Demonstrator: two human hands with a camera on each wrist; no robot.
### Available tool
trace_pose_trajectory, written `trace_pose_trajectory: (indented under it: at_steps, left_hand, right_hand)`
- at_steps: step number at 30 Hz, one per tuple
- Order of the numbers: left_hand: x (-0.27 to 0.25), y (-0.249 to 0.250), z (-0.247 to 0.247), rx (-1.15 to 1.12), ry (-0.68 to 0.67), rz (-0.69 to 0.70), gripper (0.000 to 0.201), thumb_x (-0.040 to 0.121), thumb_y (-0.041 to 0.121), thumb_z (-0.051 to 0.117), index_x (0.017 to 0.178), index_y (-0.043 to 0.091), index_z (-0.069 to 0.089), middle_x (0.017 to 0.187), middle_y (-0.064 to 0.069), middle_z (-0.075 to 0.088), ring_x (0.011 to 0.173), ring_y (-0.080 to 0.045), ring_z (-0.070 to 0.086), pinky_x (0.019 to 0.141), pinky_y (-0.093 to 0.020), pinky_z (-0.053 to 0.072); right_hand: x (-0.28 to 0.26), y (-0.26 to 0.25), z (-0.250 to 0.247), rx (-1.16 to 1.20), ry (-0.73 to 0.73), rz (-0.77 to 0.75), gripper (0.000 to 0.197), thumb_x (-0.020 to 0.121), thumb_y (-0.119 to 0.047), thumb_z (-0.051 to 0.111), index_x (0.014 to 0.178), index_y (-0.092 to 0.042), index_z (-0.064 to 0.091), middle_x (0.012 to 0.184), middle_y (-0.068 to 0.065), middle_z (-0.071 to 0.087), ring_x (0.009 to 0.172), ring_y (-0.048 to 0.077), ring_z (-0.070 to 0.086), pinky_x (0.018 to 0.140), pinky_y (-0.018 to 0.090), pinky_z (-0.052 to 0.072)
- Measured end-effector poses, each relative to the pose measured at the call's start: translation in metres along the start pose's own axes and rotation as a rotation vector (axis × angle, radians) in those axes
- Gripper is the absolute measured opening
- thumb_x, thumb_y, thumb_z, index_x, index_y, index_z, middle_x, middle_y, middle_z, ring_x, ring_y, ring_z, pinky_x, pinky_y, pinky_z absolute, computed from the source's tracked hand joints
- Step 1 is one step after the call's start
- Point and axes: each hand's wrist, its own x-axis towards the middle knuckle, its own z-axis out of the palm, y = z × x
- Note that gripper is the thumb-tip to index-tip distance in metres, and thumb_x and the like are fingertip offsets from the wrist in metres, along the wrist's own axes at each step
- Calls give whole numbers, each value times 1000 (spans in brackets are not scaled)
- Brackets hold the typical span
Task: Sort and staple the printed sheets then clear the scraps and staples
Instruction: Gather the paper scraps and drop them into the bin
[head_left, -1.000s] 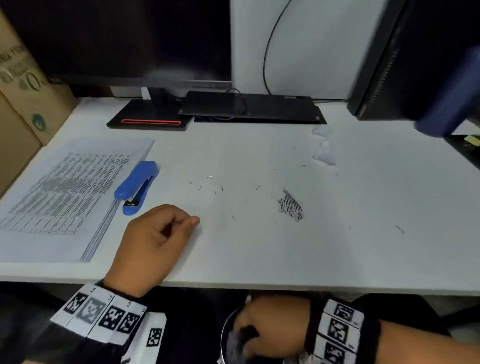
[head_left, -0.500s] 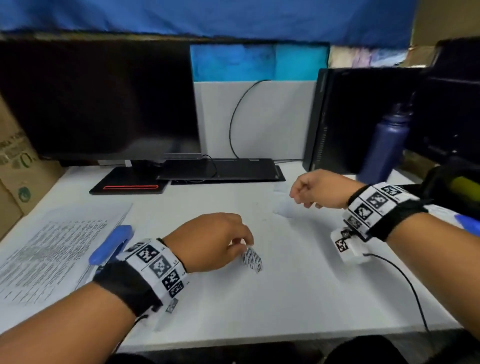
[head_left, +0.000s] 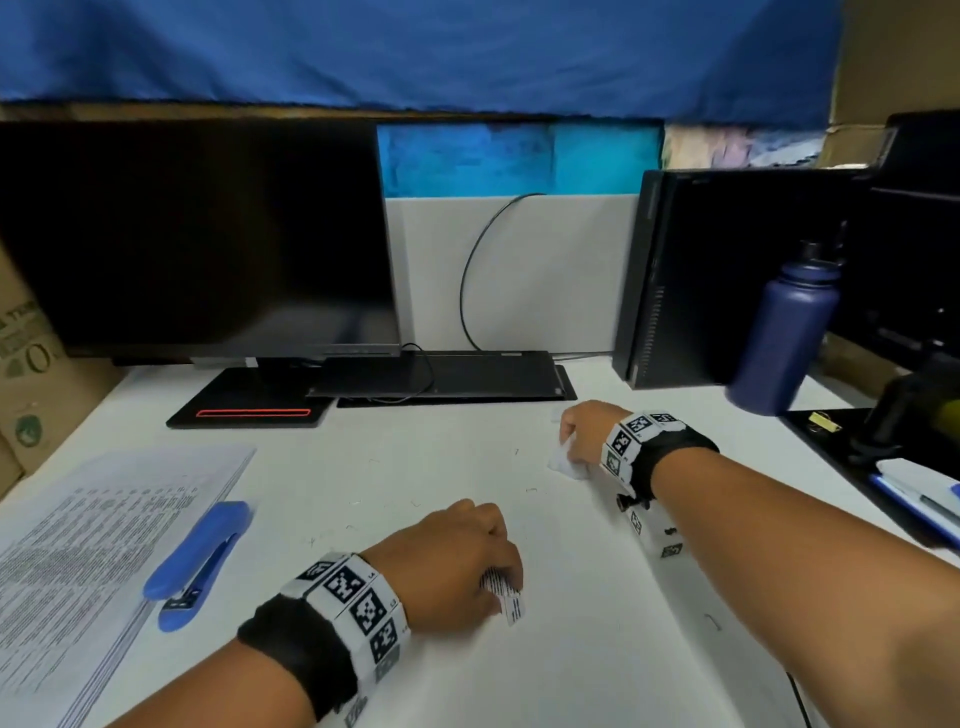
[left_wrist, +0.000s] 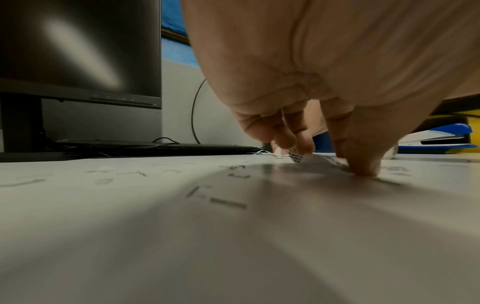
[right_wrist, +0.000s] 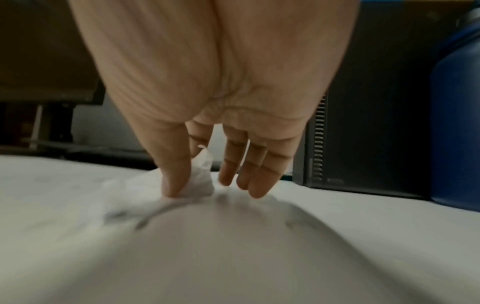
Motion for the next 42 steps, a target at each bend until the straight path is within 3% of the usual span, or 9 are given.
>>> trace_pose_trajectory:
  at_steps: [4,11,16,21,24,30,33,37,42]
  left_hand:
    - [0,2,1,41,52,51,10,91,30,64,100,32,68,110,16,55,108,-9,41,94,-33,46]
    - [-2,1,-4,-57,85,20,19,84,13,55,79,30,51,89,13,61,99,-6,42,84,-35,51]
    - [-4,-2,-3,-129,181,-22,26,90,22,59,109,39,56,95,16,59,103,-2,44,83,-27,51]
    - [-3,-7,-5,-60,291,7,6,91,34,66,94,29,68,87,16,63,97,-2,44,85,-23,46]
    - [-11,-12,-21,-323,397,-72,10,83,26,79,81,25,69,80,13,67,87,0,55,78,-23,50]
    - [-66,-27,-65,-1178,884,-156,33,65,22,92,64,24,59,65,0,64,68,-14,67,72,-29,49]
    - [-87,-8,-58,-1362,868,-120,37,56,30,93,65,23,58,70,-4,62,70,-17,64,80,-33,46]
    - [-103,27,-31,-1412,785,-208,23,61,27,85,61,19,63,69,-9,63,63,-19,56,67,-30,45]
    - [-129,62,-3,-1462,658,-296,30,72,34,86,72,5,76,78,-26,68,76,-25,62,80,-37,50]
  right_hand:
    - [15,10,-24,166,86,4,9,81,-16,71,87,-22,67,94,-5,63,87,17,61,65,20,44]
    - [48,14,-28,-11,8,131,35,85,-26,68,116,-10,70,118,4,70,109,24,66,92,32,55]
    - [61,19,-17,-40,39,79,27,77,-16,71,103,-11,72,108,3,71,97,23,68,76,27,56]
    - [42,23,-33,167,226,15,22,77,-11,71,81,-21,52,88,1,61,73,17,56,54,23,39]
    - [11,27,-54,381,344,-61,41,74,-15,80,106,-27,57,88,-6,61,77,14,59,66,26,44]
    - [-113,-11,-79,587,378,-289,15,78,-20,81,72,-21,67,62,-6,61,62,16,60,62,32,49]
    - [-187,-53,-64,675,184,-507,12,80,-25,81,78,-19,70,74,-1,70,66,8,60,66,30,47]
    - [-247,-99,-17,826,110,-576,6,81,-19,80,80,-20,74,111,-12,69,107,-8,61,95,18,46]
    - [-272,-126,35,1128,227,-409,13,81,-11,70,70,-14,64,80,6,69,76,27,70,75,49,58]
